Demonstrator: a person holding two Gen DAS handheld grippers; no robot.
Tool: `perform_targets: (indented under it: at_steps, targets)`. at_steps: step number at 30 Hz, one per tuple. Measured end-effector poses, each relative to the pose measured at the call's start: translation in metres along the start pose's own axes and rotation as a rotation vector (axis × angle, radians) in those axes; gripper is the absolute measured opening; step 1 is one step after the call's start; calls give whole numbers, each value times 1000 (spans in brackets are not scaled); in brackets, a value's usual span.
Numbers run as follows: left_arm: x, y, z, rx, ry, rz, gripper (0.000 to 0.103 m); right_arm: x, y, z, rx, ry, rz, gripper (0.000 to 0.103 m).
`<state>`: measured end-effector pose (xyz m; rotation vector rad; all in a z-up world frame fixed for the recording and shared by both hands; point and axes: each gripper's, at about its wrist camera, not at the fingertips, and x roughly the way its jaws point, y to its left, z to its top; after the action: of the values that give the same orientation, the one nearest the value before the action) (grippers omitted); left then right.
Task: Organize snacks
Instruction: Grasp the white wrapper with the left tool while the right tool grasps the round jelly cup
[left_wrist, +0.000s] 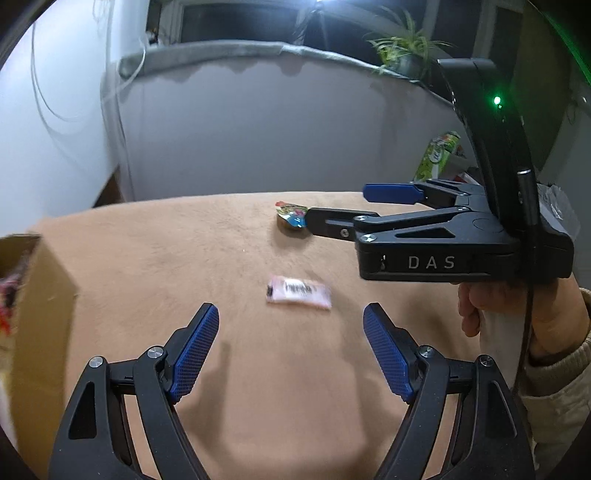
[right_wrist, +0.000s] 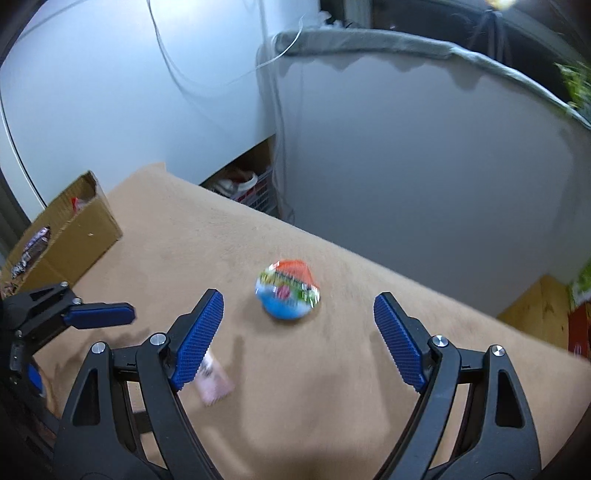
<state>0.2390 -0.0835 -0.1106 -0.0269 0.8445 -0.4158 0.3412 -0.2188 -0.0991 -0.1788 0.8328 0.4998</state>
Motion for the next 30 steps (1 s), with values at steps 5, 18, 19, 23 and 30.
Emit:
perform_targets:
  at_steps: [5, 18, 19, 23, 30]
  targets:
    - [22, 4, 9, -55, 23, -45, 80, 24, 5, 9, -81, 48, 22, 86]
    - [37, -15, 11, 0, 50, 27, 29, 31, 1, 2, -68, 63, 25, 43]
    - [36, -15, 11, -6, 47, 26, 23, 31, 1, 1, -68, 63, 26, 42]
    - [33, -11, 7, -36, 41, -2, 15, 22, 1, -4, -53, 55, 27, 41]
    - [23, -3, 5, -52, 28, -42, 6, -12, -14, -23, 27, -1, 9, 41]
